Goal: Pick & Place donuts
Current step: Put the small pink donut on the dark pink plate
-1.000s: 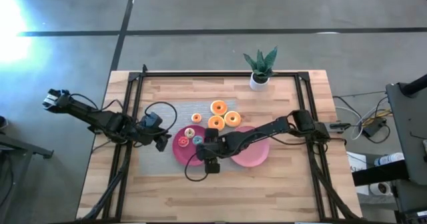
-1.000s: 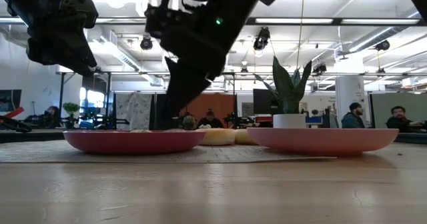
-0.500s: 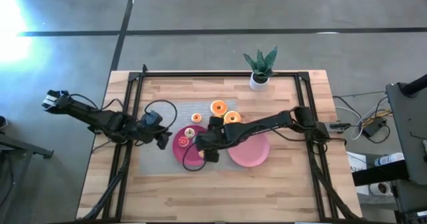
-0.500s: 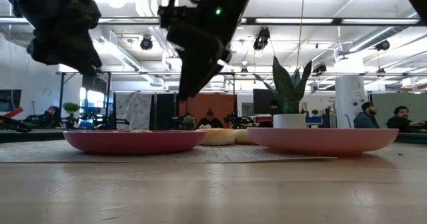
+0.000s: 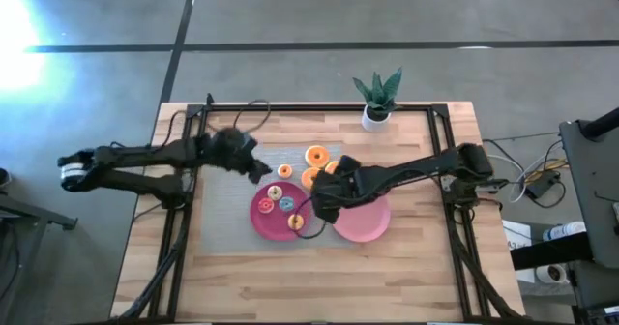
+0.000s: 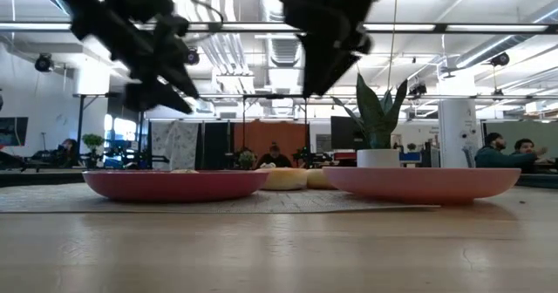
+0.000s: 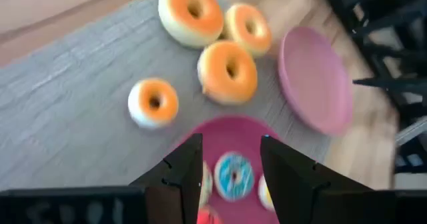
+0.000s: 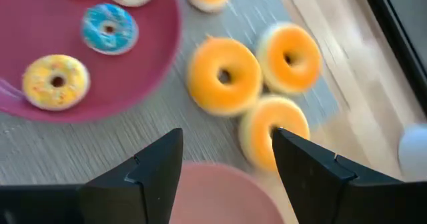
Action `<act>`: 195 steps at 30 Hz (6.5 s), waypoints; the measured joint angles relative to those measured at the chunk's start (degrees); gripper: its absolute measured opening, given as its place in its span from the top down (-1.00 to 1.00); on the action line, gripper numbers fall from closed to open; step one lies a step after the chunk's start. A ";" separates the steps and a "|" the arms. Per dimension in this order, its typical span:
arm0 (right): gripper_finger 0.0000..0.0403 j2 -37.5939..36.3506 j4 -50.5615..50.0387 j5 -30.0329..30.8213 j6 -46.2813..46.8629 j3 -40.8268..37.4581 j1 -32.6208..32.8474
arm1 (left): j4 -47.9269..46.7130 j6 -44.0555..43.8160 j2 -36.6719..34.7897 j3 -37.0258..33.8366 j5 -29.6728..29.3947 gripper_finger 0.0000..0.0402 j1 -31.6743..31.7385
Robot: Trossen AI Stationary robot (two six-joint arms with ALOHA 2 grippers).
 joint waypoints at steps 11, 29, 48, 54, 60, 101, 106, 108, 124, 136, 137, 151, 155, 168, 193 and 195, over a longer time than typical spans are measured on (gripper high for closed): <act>-0.11 -9.77 2.64 5.30 9.80 -10.16 1.01 | 1.87 12.49 23.02 9.75 7.35 0.38 9.25; -0.11 -9.30 3.52 6.96 8.36 -11.12 -0.22 | -11.53 22.07 40.21 22.34 5.98 0.38 9.68; -0.11 -9.30 3.75 6.94 8.27 -11.42 -1.42 | -10.87 26.93 40.85 22.17 4.95 0.65 9.68; -0.11 -9.30 3.82 6.91 8.38 -11.42 -1.42 | -8.55 26.95 40.85 22.16 4.83 0.97 9.68; -0.11 -9.30 4.90 5.35 8.26 -11.44 -1.71 | -8.98 27.25 38.47 22.29 4.85 1.00 9.68; -0.11 -9.08 45.52 -24.46 17.47 -12.51 -15.38 | 11.69 19.49 3.71 9.62 -16.90 1.00 -9.75; -0.11 -9.06 45.50 -22.14 17.65 -12.51 -15.38 | 11.67 18.90 4.36 9.62 -16.43 1.00 -9.86; -0.11 -9.06 45.50 -21.94 17.67 -12.51 -15.38 | 11.47 18.82 4.96 9.62 -16.13 1.00 -10.06; -0.07 -8.99 43.25 -23.14 18.97 -12.56 -15.41 | 14.58 17.58 8.33 9.73 -15.98 1.00 -10.19; 0.57 -8.99 42.98 -23.45 17.41 -13.26 -15.38 | 14.28 16.86 8.39 9.73 -15.95 0.92 -10.23; 0.64 -8.99 42.96 -23.45 17.33 -13.26 -15.38 | 13.91 16.66 8.39 9.73 -15.99 0.87 -10.23; 0.93 -8.26 36.88 -18.81 4.40 -13.39 -9.58 | -13.79 8.85 1.34 8.53 -13.68 0.25 -13.11; 0.93 -6.15 36.51 -18.66 3.51 -13.43 -7.54 | -15.56 4.20 -5.39 6.68 -13.69 0.25 -15.91; 0.94 15.12 25.64 -11.38 -9.02 6.74 -0.52 | -15.03 -10.23 -21.33 -1.17 -13.66 0.25 -23.62; 0.94 40.60 4.62 -2.48 -34.85 44.80 3.70 | -15.03 -15.90 -25.18 -4.02 -14.58 0.25 -25.40; 0.94 40.65 4.41 -3.17 -33.44 44.73 3.74 | -15.05 -16.02 -25.15 -4.02 -14.58 0.25 -25.40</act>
